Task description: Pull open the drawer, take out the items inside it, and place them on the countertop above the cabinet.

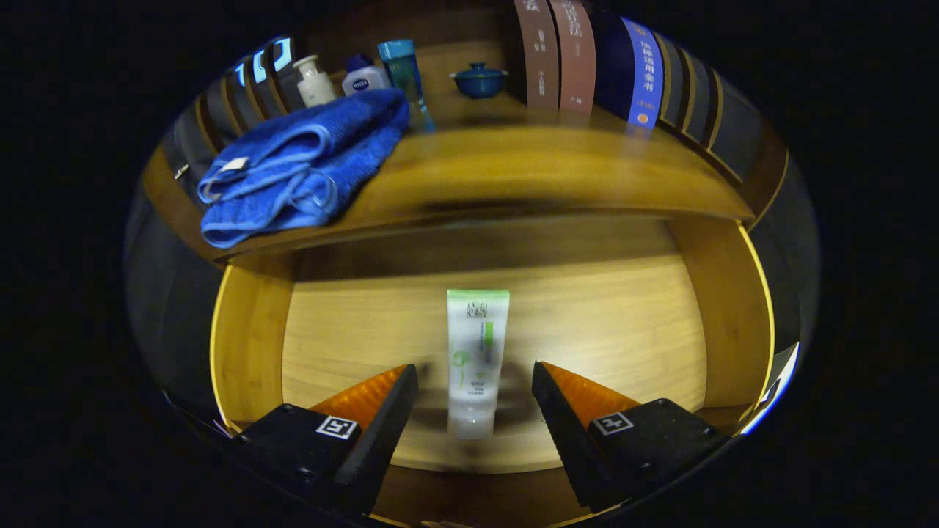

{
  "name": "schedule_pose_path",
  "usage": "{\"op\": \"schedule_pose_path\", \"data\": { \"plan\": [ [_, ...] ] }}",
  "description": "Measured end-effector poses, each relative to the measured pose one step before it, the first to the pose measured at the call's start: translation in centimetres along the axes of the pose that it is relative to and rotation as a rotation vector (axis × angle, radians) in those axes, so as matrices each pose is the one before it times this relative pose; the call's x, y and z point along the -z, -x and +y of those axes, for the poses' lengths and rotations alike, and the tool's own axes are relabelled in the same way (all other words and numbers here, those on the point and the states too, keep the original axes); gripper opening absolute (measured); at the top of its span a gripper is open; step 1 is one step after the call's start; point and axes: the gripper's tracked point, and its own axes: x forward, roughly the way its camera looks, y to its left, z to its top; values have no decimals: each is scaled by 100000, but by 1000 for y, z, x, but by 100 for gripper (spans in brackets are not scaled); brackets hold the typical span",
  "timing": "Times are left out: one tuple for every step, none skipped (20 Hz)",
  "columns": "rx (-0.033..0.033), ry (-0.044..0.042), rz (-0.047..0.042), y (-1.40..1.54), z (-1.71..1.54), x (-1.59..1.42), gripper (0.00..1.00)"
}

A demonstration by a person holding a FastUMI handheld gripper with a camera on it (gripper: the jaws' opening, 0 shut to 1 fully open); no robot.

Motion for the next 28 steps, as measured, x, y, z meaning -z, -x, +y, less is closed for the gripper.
{"op": "schedule_pose_path", "data": {
  "plan": [
    [239, -76, 1792, -370, -51, 443, 99],
    [633, 242, 1940, -485, -123, 345, 100],
    [854, 155, 1628, -551, -158, 298, 100],
    [367, -13, 1240, -373, -83, 165, 99],
    [1, 341, 1504, -536, 110, 251, 99],
    [91, 1014, 2147, -212, 200, 293, 99],
    [1248, 2047, 1895, -433, -51, 307, 99],
    [1777, 2065, 2110, -258, -177, 208, 94],
    [774, 1704, 2265, -184, 162, 254, 93],
    [932, 901, 1268, 108, 15, -125, 92],
    [591, -237, -99, -196, -48, -215, 92],
    [23, -1612, -942, 178, -81, -74, 92],
    [34, -824, -1014, 227, -83, -383, 84],
    [401, -226, -865, -5, -183, -54, 77],
    [-168, -103, -761, -285, -68, -20, 69],
    [-616, 1192, -362, 128, 33, -109, 62],
    [-17, 513, -1174, 115, -19, -72, 54],
    [-376, 326, -1410, -656, -73, 176, 51],
    [-90, 327, -1050, 286, 90, -39, 49],
    [-102, 231, -981, 95, 1, -9, 46],
    [51, -955, -1073, -128, -156, -7, 43],
    [209, -1076, -20, 755, -273, 103, 41],
    [-733, -1472, 60, 30, 228, 651, 38],
    [-1618, -928, -452, 534, 278, 272, 38],
    [-1193, 81, -1019, 717, 112, 269, 38],
    [-487, 383, -1985, 782, -5, 84, 38],
    [-300, 137, -2246, 900, -70, -17, 38],
    [-476, 399, -2231, 1041, 16, -6, 38]
  ]
}}
